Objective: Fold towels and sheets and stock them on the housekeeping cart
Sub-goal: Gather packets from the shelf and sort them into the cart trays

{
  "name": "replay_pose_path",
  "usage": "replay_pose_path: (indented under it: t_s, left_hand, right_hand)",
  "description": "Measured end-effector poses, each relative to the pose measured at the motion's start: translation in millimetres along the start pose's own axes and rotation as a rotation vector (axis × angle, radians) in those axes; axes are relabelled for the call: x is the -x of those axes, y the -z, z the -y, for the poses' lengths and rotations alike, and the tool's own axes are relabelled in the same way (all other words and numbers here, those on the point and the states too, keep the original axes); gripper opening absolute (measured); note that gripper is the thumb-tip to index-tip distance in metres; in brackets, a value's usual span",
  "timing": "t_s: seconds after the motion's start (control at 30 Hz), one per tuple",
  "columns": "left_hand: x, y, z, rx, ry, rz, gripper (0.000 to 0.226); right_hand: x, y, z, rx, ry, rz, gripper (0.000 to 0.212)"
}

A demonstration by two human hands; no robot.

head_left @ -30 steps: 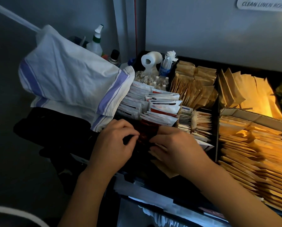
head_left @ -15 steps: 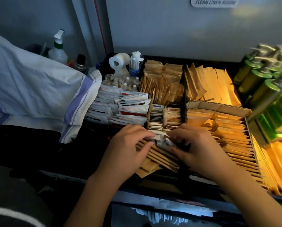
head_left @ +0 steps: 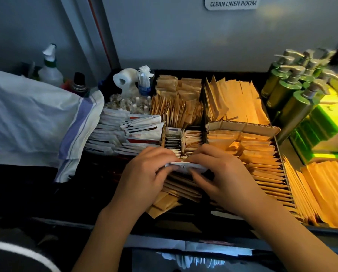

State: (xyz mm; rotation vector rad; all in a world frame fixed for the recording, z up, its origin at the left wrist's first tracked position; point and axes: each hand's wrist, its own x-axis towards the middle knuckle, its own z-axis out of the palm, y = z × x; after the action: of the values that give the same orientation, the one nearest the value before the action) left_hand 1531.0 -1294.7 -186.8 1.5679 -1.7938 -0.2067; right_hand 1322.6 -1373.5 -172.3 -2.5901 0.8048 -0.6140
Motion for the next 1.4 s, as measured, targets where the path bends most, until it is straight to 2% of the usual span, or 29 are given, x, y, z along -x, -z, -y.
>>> replay_pose_path:
  t_s: [0.1,0.2,0.33,0.5,0.6,0.7,0.8,0.87,0.93,0.97,1.0,1.07,1.13,1.2,1.3,1.33,1.4]
  left_hand:
    - [1,9,4,0.049,0.037,-0.031,0.033]
    - [1,18,3,0.097,0.052,-0.082,0.033]
    - [2,32,7,0.103,0.035,-0.208,0.047]
    - [11,39,12,0.178,0.047,-0.306,0.041]
    - [17,42,14,0.222,0.052,-0.326,0.044]
    - [20,45,15,0.211,0.048,-0.373,0.045]
    - [22,48,16,0.207,0.044,-0.426,0.033]
    - [22,49,15,0.199,0.032,-0.431,0.028]
    - [22,48,13,0.203,0.031,-0.426,0.030]
    - [22,47,12,0.212,0.028,-0.420,0.028]
    - [22,45,11,0.221,0.021,-0.413,0.026]
    - [21,43,10,0.230,0.004,-0.393,0.022]
    - [20,42,9,0.235,-0.014,-0.370,0.024]
    - [20,41,7,0.248,-0.033,-0.351,0.025]
    - [24,45,11,0.272,-0.039,-0.304,0.028]
    - [25,48,15,0.275,-0.030,-0.279,0.036]
    - [26,57,24,0.251,-0.013,-0.211,0.055]
  right_hand:
    - [-10,7,-3,-0.008,-0.015,0.009,0.025]
    - [-20,10,0,-0.048,-0.020,-0.012,0.021]
    - [-26,14,9,-0.081,0.059,-0.073,0.024]
    - [-30,3,14,-0.084,0.220,-0.200,0.021]
    - [-32,3,15,-0.192,0.220,-0.188,0.026]
    - [-35,5,10,-0.177,0.130,-0.056,0.042]
    - [-39,1,1,-0.178,-0.039,-0.005,0.056]
    - [-41,-4,-4,-0.280,-0.146,-0.011,0.049]
    - [-44,-9,-2,-0.523,-0.264,0.021,0.036]
    - [-46,-12,0,-0.649,-0.328,0.037,0.038]
    - [-48,-14,2,-0.729,-0.378,0.054,0.046]
    - [-52,-16,5,-0.725,-0.393,0.075,0.067]
    - [-57,-18,4,-0.746,-0.386,0.101,0.076]
    - [-61,-18,3,-0.868,-0.430,0.098,0.071]
    - [-62,-16,-1,-0.805,-0.421,0.014,0.039]
    - [-62,-14,-2,-0.780,-0.405,-0.003,0.027]
    - [-62,-11,-3,-0.768,-0.364,-0.037,0.016]
